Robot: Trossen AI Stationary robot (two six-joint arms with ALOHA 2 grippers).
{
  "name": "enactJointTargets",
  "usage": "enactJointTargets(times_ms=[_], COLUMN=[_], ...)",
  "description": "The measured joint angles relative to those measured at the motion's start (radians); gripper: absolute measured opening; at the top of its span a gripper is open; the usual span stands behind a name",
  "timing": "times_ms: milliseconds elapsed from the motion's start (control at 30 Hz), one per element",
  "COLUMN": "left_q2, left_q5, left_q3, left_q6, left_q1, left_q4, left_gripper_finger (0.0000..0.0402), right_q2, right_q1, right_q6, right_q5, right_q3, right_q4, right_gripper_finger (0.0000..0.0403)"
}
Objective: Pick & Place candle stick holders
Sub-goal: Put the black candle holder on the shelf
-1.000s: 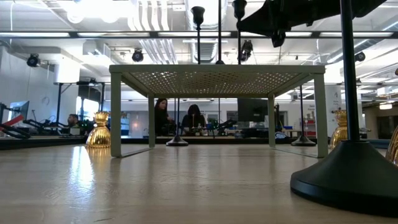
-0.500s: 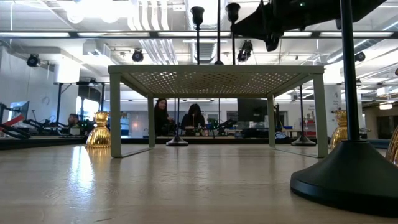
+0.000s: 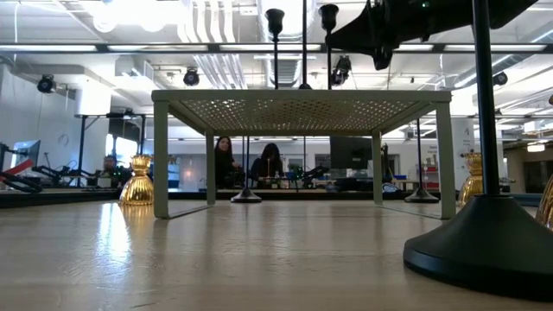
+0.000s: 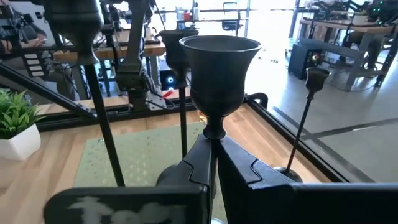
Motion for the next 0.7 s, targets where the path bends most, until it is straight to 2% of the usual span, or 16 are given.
enactJointTargets(times_ms=[700], left_q2=[0.006], left_q5=[-0.003], left_q3=[-0.017], left_q6=[-0.004], left_q1=[0.000], left_q4=[0.014], left_gripper_finger=[0.0245], right_q2=[0.038], right_q1=[-0.005], right_q6=[0.014], right_q5=[-0.026], right_q3=[0.001], right_q4=[0.031], right_gripper_finger=[0.0008])
